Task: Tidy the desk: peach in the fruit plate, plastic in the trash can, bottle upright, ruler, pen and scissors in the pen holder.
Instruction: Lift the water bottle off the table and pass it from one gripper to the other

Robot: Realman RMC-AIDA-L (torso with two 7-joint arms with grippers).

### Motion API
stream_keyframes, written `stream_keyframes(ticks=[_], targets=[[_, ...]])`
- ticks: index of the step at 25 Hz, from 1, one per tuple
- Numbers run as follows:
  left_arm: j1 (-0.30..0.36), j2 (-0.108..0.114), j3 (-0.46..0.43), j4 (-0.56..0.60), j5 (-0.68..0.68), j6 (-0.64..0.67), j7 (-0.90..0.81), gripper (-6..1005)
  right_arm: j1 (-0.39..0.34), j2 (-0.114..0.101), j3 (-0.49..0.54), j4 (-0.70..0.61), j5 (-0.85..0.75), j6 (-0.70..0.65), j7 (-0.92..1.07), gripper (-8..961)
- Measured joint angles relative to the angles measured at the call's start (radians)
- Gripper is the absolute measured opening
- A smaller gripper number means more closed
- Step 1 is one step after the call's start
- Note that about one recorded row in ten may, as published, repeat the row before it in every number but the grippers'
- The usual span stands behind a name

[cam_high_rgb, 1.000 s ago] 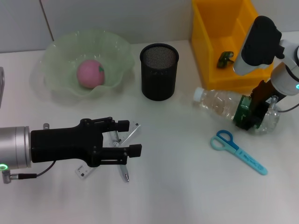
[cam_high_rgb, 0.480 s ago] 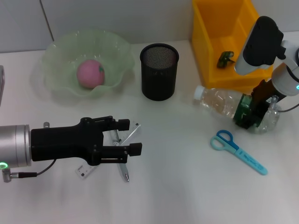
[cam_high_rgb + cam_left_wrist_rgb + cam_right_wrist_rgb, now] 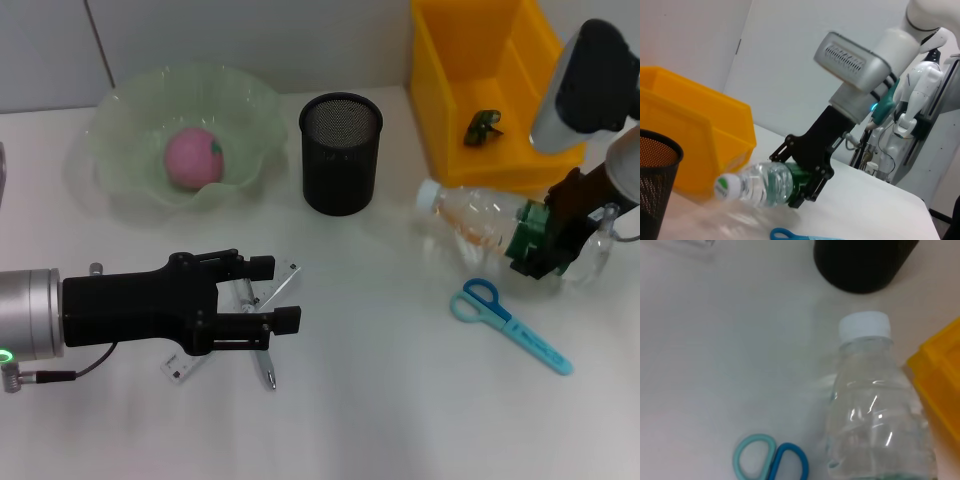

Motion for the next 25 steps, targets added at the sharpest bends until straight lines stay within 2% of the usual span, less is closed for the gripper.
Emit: stream_keyframes(ticks=[9,13,15,17,20,21,24,25], targets=[[0.002,-0.007,-0.05,0.0,-0.001,0.041,0.009,832,-0.096,-0.002,0.03,-0.154,0.168,-0.057,-0.061,760],[0.002,-0.013,-0.08,0.0,-0.001,0.069,0.01,832,-0.147,0.0,0.097,-0.2,0.318,-0.062,-0.124,760],[0.003,-0.02,-0.11,-0.002,-0.001,0.09,0.011,832,-0.196,0.0,0.153,-0.206,0.486,-0.063,-0.207,760],[0.003,-0.029,-0.136,-0.004,-0.001,0.103,0.011,832,-0.211,0.0,0.167,-0.204,0.535,-0.064,-0.233,760],[0.003,-0.049,-0.205,-0.007,-0.004,0.136,0.012,832,-0.262,-0.001,0.196,-0.148,0.728,-0.07,-0.333,760],[0.003,-0.052,-0.213,-0.008,-0.005,0.144,0.012,831,-0.262,-0.001,0.196,-0.148,0.728,-0.07,-0.333,760],[0.0,-0.057,-0.222,-0.017,-0.04,0.17,0.026,831,-0.286,-0.001,0.198,-0.065,0.868,-0.08,-0.424,760],[-0.004,-0.058,-0.219,-0.034,-0.088,0.18,0.049,831,-0.288,-0.002,0.198,0.006,0.935,-0.095,-0.483,760]])
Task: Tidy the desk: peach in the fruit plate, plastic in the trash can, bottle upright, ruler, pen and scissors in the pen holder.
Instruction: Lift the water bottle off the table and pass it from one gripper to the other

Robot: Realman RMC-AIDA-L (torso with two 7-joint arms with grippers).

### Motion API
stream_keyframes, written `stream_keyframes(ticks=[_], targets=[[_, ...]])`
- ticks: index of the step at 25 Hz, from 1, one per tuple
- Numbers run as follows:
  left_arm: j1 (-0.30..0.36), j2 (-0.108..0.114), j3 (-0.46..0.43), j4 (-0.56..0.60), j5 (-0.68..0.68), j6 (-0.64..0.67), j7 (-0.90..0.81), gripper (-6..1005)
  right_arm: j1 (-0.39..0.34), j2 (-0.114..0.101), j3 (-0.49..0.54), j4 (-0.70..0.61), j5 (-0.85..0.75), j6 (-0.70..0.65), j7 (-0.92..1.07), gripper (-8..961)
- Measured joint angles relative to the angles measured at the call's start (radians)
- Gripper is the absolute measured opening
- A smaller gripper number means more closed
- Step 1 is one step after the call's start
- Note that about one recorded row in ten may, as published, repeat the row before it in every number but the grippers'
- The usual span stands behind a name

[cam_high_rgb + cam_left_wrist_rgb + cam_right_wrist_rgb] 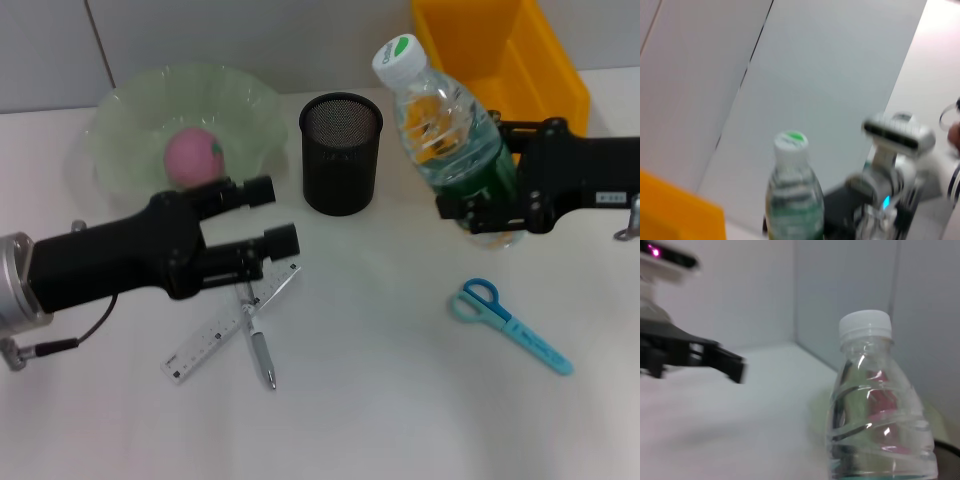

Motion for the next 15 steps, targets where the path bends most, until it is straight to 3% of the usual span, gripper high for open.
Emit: stream_keyframes(ticks=[8,15], targets=[[-0.035,-0.003,0.009,-0.115,-0.164,0.01,0.115,831,0.041,0.0,-0.003,0.25,0.151,-0.088,-0.159,760],[-0.073,-0.007,0.022,-0.158,-0.174,0.011,0.146,831,0.1,0.001,-0.007,0.414,0.187,-0.131,-0.24,760]])
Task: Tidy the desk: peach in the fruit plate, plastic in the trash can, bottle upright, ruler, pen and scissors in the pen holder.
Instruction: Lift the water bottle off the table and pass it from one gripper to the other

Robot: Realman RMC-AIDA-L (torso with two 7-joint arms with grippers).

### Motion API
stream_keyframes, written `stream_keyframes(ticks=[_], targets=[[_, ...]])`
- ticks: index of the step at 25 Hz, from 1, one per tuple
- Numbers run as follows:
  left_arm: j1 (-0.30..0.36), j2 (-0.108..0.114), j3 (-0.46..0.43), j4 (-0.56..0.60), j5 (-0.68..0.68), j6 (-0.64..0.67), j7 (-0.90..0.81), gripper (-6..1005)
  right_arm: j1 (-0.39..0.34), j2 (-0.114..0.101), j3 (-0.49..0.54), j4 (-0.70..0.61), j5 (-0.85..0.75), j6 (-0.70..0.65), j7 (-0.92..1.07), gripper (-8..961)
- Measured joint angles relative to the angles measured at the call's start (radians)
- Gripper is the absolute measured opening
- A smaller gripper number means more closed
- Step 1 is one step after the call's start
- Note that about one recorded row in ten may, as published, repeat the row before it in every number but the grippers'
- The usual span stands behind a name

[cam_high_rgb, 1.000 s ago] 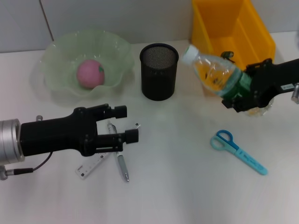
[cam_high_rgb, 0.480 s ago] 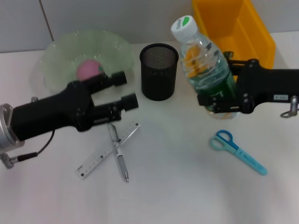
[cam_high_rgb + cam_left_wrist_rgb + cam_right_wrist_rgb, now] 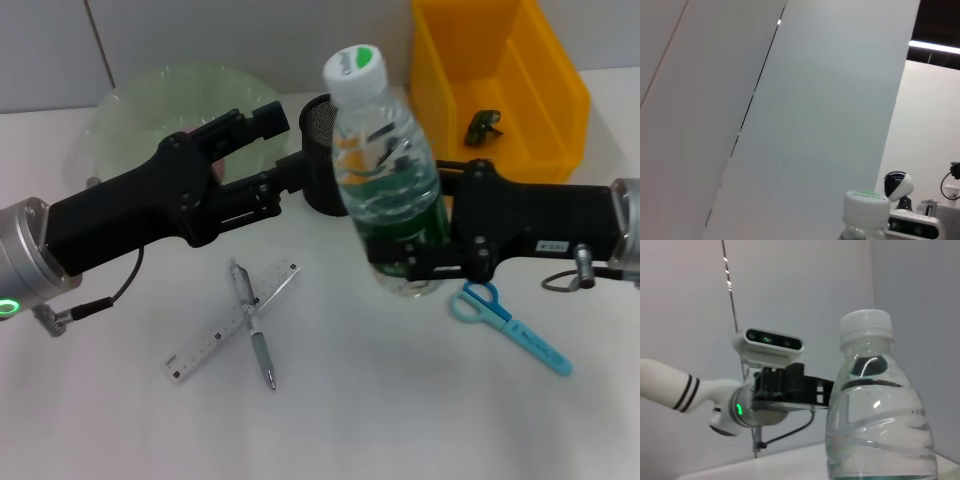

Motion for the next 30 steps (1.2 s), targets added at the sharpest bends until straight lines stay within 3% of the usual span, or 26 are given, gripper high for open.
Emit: stream_keyframes(ticks=[10,16,30], targets=[[-0.014,-0.003,0.038,-0.04,-0.054,0.006,0.066,830,0.087,0.001,-0.022,0.153,-0.01,0.012,-0.055,761],[-0.015,-0.002,0.103,-0.04,-0.116,0.008,0.087,830,0.104,0.002,-0.045,0.188,-0.011,0.036,-0.07,761],[-0.021,0.0,0.115,-0.041,-0.118,-0.003,0.092,829,0.111,0.001,-0.051,0.206,-0.011,0.044,-0.076,760]])
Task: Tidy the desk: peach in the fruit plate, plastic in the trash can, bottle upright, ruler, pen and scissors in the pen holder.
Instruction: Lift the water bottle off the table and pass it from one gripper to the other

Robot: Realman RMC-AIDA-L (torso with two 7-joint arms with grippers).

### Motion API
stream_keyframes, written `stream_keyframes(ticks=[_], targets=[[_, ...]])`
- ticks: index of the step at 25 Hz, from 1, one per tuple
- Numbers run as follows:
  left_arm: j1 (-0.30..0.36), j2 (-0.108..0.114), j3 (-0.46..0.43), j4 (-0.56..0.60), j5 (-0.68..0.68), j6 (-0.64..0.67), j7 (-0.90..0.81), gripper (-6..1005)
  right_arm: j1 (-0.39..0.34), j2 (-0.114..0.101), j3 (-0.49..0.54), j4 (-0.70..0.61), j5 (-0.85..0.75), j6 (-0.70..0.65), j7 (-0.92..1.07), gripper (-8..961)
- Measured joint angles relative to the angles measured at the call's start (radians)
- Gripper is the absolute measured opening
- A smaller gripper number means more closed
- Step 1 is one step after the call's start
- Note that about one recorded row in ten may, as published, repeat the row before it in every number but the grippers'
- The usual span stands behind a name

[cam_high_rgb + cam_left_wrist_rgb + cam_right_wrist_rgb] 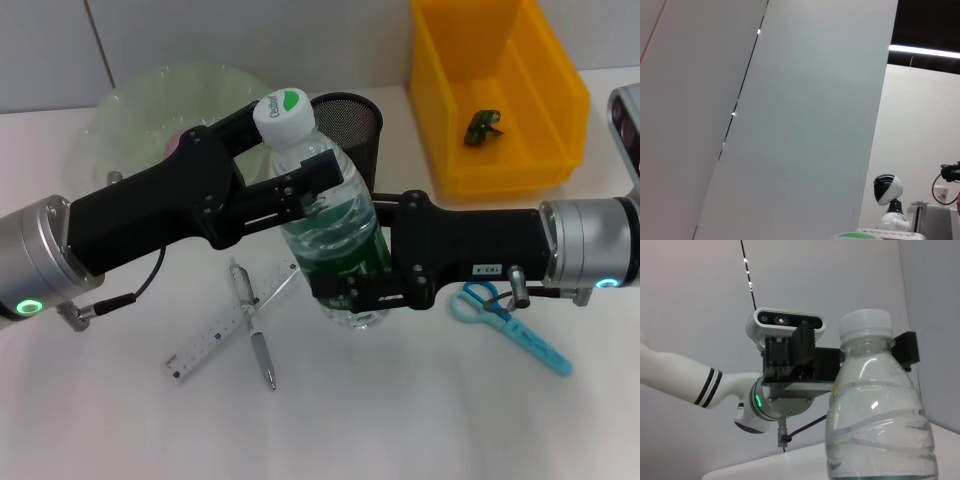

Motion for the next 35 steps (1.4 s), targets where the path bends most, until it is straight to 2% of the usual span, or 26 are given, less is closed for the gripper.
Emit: stream_keyframes(ticks=[9,14,23,28,35], targets=[[0.0,0.001,0.001,-0.001,0.001,-0.001,0.0,829,0.001,0.0,-0.005,-0.002,0.0,0.001,0.0,760],[0.0,0.003,0.001,0.0,0.001,-0.002,0.0,794,0.001,-0.001,-0.005,-0.004,0.0,-0.001,0.0,761],[0.0,0.005,0.002,0.005,0.003,-0.007,-0.004,626,0.001,-0.002,-0.005,-0.007,0.0,-0.003,-0.002,760],[0.0,0.005,0.002,0.007,0.003,-0.009,-0.006,481,0.001,-0.002,-0.005,-0.007,0.0,-0.002,-0.001,761],[-0.002,0.007,0.001,0.009,0.006,-0.01,-0.006,470,0.001,-0.002,-0.005,-0.009,0.0,-0.006,0.0,761]])
